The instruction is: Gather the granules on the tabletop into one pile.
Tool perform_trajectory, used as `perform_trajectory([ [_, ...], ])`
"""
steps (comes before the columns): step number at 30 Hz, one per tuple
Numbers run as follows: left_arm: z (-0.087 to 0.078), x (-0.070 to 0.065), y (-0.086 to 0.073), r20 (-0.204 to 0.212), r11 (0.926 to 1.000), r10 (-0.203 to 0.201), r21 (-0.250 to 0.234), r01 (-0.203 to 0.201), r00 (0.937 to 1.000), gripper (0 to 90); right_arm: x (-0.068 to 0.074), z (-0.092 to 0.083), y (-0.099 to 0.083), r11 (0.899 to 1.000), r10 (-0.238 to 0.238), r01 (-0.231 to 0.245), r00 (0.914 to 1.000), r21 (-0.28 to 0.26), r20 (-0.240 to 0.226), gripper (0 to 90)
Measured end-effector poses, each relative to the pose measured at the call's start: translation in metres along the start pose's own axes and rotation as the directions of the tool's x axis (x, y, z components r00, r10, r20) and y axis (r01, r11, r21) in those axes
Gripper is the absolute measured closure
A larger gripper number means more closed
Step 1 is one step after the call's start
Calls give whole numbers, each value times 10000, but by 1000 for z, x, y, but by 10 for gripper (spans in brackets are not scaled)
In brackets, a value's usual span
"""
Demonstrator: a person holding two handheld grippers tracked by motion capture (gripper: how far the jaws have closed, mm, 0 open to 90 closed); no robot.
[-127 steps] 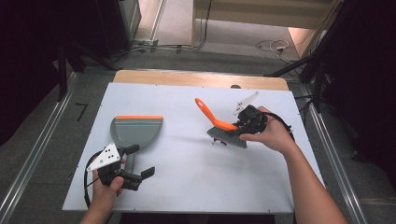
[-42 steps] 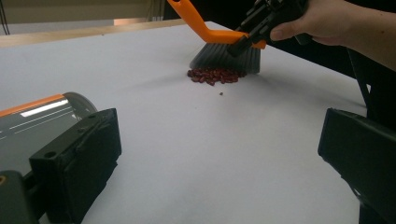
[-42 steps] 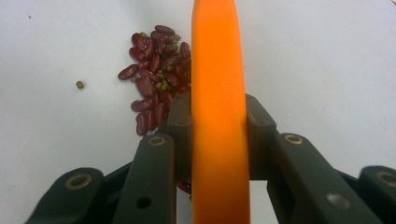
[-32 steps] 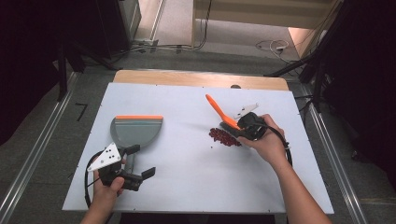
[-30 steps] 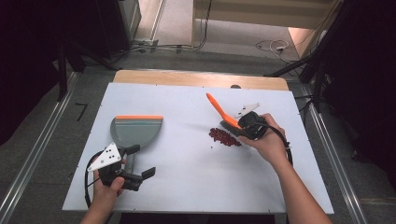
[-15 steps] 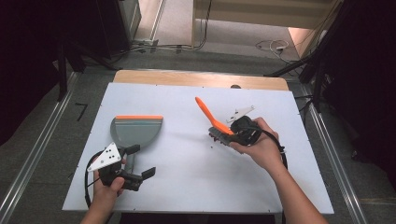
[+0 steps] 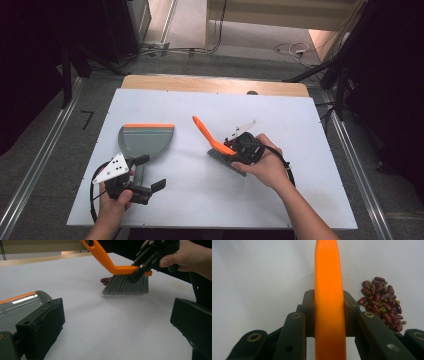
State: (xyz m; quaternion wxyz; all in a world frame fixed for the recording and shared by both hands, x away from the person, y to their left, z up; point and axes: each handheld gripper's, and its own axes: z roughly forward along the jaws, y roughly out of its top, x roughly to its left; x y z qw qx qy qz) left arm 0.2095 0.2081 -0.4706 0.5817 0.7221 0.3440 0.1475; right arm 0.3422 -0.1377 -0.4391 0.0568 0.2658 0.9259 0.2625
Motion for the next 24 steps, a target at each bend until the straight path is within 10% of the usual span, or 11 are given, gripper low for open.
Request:
perform_trajectory([
  [24,1,0,0,-24,10000,6,53,-6,10000,5,-54,-10,-15,9946,1001,-981,9931,-353,605,686],
])
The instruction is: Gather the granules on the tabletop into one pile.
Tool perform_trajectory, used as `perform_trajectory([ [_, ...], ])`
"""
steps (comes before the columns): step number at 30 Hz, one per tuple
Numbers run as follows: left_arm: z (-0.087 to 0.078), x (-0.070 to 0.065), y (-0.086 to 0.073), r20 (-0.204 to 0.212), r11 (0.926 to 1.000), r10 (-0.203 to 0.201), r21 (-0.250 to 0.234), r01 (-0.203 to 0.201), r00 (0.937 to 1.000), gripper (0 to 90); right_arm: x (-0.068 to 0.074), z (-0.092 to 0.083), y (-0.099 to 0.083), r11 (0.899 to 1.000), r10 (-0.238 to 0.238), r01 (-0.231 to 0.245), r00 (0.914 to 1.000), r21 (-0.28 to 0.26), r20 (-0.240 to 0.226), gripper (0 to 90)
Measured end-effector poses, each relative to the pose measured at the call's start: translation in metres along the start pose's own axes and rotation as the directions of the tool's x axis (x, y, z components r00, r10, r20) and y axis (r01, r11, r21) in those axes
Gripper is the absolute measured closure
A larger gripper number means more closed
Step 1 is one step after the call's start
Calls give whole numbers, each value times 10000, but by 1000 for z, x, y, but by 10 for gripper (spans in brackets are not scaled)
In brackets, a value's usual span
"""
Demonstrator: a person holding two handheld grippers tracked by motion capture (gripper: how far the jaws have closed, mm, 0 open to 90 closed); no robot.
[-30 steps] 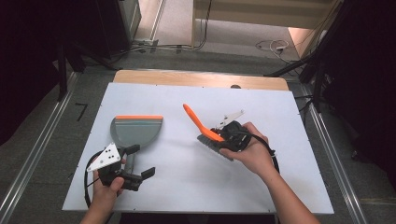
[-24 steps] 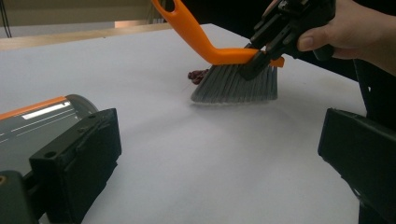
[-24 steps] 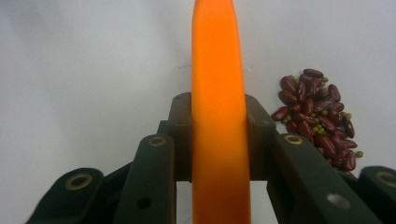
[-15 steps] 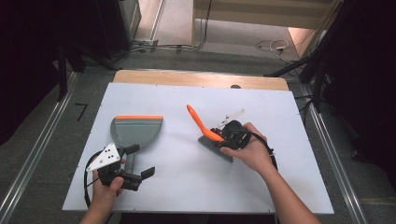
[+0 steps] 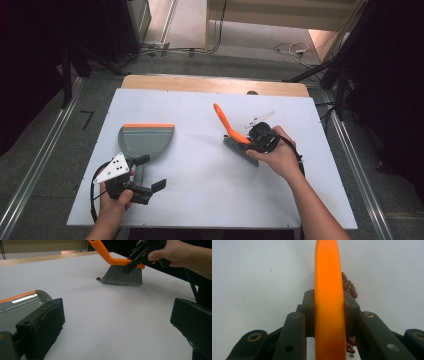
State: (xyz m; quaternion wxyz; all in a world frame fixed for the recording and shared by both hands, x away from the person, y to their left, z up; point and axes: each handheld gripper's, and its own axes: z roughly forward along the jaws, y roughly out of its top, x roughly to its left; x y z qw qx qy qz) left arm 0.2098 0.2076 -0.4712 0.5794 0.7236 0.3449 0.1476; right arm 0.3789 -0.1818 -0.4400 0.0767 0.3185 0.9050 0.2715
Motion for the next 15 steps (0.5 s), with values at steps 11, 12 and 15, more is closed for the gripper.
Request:
perform_trajectory([
  [11,0,-1,0,6,10000,35,15,-35,10000,5,-2,-23,-1,9968,286,-294,9995,-747,-118,685],
  [12,0,-1,0,1,10000,29,2,-29,10000,5,-3,-25,-2,9964,315,-319,9995,-779,-69,685],
  [15,0,0,0,12,10000,-3,-18,3,10000,5,-5,-32,-4,9952,420,-426,9991,-881,-83,685],
])
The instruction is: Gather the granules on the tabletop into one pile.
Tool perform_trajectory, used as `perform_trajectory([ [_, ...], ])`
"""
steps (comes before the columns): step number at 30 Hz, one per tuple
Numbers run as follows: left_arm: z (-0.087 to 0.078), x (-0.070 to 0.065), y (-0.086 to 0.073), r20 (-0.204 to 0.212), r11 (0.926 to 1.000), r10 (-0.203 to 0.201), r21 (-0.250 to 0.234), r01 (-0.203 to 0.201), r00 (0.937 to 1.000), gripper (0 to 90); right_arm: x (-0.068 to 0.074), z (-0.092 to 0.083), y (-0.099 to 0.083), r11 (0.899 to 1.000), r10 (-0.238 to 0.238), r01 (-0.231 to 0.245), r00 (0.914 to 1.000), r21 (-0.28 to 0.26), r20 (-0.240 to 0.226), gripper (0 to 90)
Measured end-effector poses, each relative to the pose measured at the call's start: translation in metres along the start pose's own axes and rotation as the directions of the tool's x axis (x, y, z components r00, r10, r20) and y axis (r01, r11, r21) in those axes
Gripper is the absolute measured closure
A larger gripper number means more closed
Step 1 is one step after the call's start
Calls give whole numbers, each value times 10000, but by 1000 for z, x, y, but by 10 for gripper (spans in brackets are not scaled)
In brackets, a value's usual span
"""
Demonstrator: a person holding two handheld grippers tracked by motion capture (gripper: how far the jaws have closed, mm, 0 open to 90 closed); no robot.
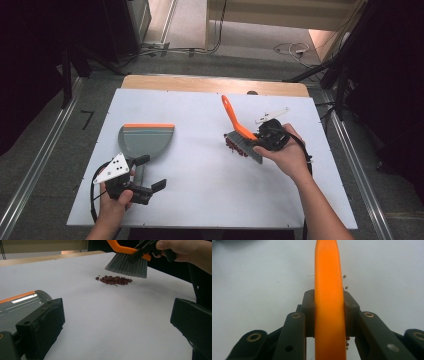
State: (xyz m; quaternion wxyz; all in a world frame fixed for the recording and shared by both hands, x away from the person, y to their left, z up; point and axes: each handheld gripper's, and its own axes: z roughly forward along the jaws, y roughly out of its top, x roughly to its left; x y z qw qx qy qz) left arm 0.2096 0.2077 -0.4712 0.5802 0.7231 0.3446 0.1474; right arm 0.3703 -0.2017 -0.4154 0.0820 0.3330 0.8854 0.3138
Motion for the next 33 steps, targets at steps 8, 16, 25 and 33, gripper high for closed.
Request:
perform_trajectory([
  [8,0,0,0,-15,10000,0,0,0,10000,5,2,-18,-11,9995,110,-111,9999,-288,-46,685],
  [16,0,0,0,-35,10000,19,39,-19,10000,4,2,-33,-33,9972,429,-442,9988,-603,-225,685],
  [25,-1,1,0,-98,10000,36,-21,-37,9999,4,-6,-52,-71,9904,909,-949,9949,-1003,-430,685],
  [33,-1,1,1,-137,10000,58,-32,-58,9999,4,-20,-68,-108,9775,1635,-1694,9849,-1259,-564,685],
])
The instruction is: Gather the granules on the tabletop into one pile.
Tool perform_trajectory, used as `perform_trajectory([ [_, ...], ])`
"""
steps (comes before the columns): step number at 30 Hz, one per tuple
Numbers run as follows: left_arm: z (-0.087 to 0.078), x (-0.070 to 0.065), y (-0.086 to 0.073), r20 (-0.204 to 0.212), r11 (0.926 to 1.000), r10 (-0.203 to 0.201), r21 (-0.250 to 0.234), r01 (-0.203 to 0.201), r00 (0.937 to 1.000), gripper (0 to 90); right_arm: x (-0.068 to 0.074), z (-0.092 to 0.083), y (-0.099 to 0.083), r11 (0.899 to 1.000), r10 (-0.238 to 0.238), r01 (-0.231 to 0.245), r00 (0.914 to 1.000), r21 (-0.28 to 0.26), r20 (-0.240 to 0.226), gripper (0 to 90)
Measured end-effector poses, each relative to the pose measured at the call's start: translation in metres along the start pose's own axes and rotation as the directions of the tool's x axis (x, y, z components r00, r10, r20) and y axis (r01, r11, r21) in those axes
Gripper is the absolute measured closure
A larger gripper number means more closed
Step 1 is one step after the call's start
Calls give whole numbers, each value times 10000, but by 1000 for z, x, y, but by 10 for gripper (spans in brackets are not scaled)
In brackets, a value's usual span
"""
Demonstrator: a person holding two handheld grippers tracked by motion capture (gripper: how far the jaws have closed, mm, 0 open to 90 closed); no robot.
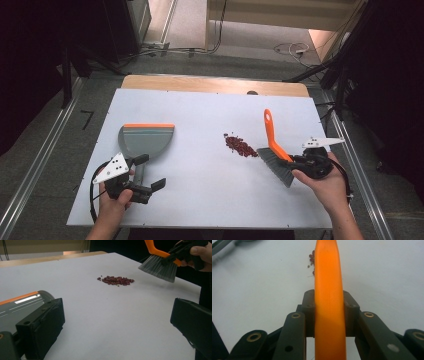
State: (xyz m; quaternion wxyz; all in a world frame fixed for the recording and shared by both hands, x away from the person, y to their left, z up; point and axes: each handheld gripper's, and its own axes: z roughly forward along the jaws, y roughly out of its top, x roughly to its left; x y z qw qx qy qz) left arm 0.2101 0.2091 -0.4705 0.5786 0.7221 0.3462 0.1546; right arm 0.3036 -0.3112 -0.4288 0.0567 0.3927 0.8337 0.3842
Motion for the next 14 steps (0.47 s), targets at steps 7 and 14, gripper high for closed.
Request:
perform_trajectory([
  [7,-2,2,0,14,10000,60,-7,-60,10000,4,-16,-10,-26,9993,357,-357,9993,51,60,685],
  [14,-1,-1,1,66,9999,130,-1,-130,9999,5,-29,-14,-36,9952,957,-961,9952,-165,-202,685],
])
